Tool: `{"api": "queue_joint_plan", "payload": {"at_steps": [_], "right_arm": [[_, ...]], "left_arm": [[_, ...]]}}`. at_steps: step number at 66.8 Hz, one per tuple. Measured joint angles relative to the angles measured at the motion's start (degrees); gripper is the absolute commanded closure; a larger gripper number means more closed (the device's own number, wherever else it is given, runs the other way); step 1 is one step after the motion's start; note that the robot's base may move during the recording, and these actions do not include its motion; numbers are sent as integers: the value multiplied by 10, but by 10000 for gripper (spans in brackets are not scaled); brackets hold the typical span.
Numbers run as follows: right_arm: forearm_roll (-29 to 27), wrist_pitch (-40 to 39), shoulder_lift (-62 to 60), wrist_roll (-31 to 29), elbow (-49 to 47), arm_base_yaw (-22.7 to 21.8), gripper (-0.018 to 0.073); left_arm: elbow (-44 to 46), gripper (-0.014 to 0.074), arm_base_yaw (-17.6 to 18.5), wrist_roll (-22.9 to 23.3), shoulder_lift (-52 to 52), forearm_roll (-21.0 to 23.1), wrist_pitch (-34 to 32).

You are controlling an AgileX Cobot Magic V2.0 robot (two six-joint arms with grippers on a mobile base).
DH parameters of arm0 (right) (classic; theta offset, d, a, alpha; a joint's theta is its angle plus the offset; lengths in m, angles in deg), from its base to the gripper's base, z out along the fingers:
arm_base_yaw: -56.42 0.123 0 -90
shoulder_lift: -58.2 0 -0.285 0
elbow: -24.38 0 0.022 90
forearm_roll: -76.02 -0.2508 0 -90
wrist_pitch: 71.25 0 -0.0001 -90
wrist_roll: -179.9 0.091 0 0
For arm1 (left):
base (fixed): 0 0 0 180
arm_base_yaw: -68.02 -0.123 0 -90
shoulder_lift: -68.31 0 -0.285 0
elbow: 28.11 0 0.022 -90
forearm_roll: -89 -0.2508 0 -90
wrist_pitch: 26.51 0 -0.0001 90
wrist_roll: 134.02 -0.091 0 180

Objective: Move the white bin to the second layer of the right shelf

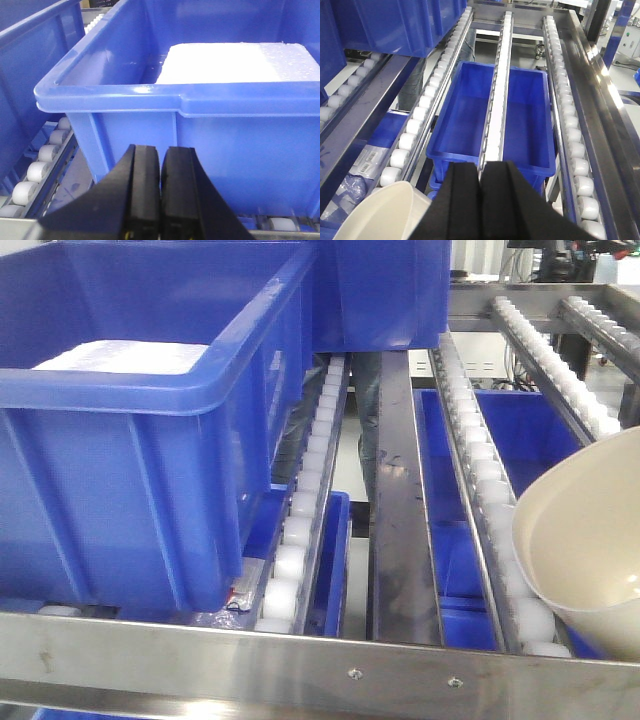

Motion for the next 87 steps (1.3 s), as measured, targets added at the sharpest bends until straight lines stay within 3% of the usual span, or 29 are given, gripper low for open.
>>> {"api": "queue_joint_plan", "payload": {"at_steps": [34,69,87], "right_arm": [[0,0,-13,0,19,0,504],[0,0,-208,-1,172,0,504],[0,14,-274,3,196,0,504]], "left_arm": [[0,512,0,0,0,0,0],[0,512,0,0,0,0,0],[0,512,0,0,0,0,0]]}}
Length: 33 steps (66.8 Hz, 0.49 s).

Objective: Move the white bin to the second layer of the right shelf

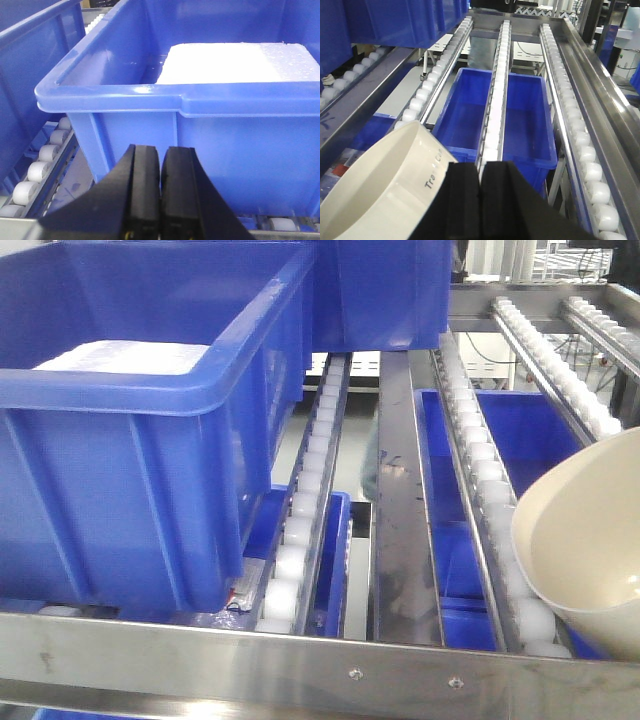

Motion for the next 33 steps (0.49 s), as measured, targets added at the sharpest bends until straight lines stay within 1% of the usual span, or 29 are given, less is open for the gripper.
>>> {"api": "queue_joint_plan", "payload": {"at_steps": [6,16,33], "right_arm": [[0,3,0,3,0,0,504],[0,4,0,48,0,1,504],[0,7,0,58,0,3,504]], "left_arm": [[0,512,0,0,0,0,0],[0,512,0,0,0,0,0],[0,512,0,0,0,0,0]]}}
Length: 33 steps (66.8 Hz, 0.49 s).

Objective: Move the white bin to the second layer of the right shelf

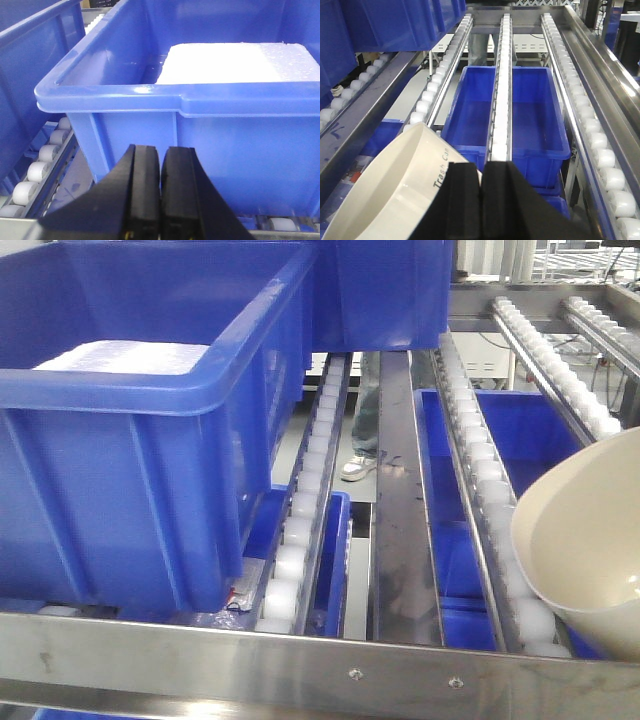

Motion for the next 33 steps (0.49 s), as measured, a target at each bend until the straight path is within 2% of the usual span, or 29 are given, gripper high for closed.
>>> {"api": "queue_joint_plan", "payload": {"at_steps": [33], "right_arm": [[0,4,0,1,0,1,504]], "left_arm": [[0,512,0,0,0,0,0]]}}
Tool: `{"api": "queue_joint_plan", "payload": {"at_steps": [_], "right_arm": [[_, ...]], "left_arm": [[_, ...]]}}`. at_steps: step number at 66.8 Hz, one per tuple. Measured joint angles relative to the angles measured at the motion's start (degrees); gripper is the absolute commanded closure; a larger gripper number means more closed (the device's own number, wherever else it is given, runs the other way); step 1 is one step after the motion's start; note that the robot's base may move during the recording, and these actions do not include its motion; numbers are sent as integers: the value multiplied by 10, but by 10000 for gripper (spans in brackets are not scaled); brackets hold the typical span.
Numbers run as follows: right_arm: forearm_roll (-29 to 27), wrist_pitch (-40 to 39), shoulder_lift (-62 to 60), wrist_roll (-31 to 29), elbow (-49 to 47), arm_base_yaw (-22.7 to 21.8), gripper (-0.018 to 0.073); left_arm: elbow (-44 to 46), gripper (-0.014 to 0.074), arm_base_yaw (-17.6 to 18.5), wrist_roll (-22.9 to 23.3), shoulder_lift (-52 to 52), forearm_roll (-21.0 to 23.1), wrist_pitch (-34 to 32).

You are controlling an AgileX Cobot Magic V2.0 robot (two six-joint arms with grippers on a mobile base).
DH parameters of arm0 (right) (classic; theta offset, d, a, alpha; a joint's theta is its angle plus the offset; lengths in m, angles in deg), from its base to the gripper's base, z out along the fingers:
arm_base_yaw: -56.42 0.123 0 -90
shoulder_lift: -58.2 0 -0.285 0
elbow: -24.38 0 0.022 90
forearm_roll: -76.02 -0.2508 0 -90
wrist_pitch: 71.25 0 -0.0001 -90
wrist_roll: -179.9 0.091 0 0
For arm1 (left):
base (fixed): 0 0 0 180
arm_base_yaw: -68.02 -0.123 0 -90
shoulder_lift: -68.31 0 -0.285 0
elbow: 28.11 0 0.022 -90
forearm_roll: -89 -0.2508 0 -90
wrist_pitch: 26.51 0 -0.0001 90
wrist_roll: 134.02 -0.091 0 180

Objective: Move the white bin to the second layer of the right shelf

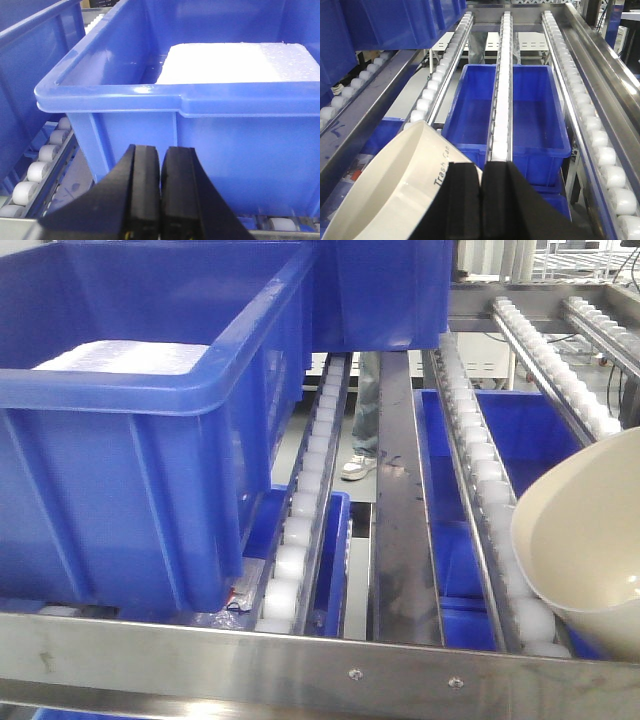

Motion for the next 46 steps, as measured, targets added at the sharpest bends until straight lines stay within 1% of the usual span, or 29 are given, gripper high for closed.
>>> {"api": "queue_joint_plan", "payload": {"at_steps": [46], "right_arm": [[0,0,0,0,0,0,504]], "left_arm": [[0,512,0,0,0,0,0]]}}
